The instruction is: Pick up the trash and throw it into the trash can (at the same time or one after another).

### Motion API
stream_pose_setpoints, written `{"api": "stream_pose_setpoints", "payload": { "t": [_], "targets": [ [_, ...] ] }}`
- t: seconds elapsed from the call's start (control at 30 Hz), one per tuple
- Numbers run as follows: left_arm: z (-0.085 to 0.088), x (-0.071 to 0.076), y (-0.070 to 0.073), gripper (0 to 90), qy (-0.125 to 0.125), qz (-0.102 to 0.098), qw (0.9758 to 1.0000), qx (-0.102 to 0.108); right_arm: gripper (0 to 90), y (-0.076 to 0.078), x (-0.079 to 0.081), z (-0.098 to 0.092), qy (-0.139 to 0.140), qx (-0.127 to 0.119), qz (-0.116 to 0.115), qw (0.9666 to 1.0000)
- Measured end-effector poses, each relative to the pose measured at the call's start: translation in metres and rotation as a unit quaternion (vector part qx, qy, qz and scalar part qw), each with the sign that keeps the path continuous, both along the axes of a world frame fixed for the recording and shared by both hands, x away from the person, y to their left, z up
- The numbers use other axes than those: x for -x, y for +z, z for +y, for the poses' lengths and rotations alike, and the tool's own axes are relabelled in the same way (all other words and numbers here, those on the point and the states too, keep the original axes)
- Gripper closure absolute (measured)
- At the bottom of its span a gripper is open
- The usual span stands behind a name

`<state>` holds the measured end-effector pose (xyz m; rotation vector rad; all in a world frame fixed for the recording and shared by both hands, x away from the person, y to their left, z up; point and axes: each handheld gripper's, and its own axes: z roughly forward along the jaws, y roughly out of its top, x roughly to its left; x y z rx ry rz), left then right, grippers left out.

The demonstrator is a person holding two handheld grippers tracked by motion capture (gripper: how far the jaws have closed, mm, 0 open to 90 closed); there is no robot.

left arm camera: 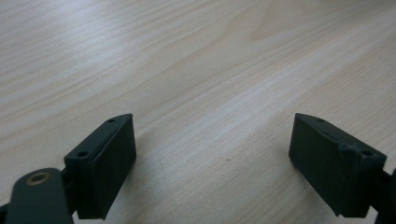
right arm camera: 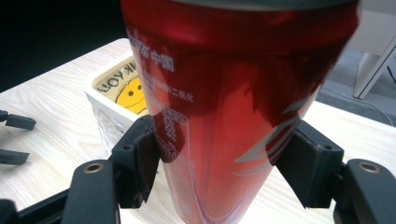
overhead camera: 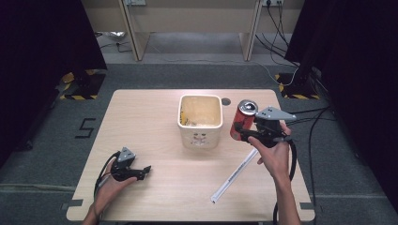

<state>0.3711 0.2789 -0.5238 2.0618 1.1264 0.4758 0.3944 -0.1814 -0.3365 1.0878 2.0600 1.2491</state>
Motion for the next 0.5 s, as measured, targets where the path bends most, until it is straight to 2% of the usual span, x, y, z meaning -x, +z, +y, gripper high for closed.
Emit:
{"api": "stream_pose_setpoints", "payload": {
  "t": [0.23, 0.5],
  "targets": [
    [0.000, 0.000, 0.000, 14.1, 0.000, 0.000, 1.0000, 0.000, 34.2, 0.019, -0.009, 0.012, 0.015, 0.003, -0.004, 0.9999],
    [0.000, 0.000, 0.000, 14.2, 0.000, 0.000, 1.0000, 0.001, 34.2, 0.030, -0.021, 0.029, 0.033, 0.003, 0.003, 0.9995]
  ]
}}
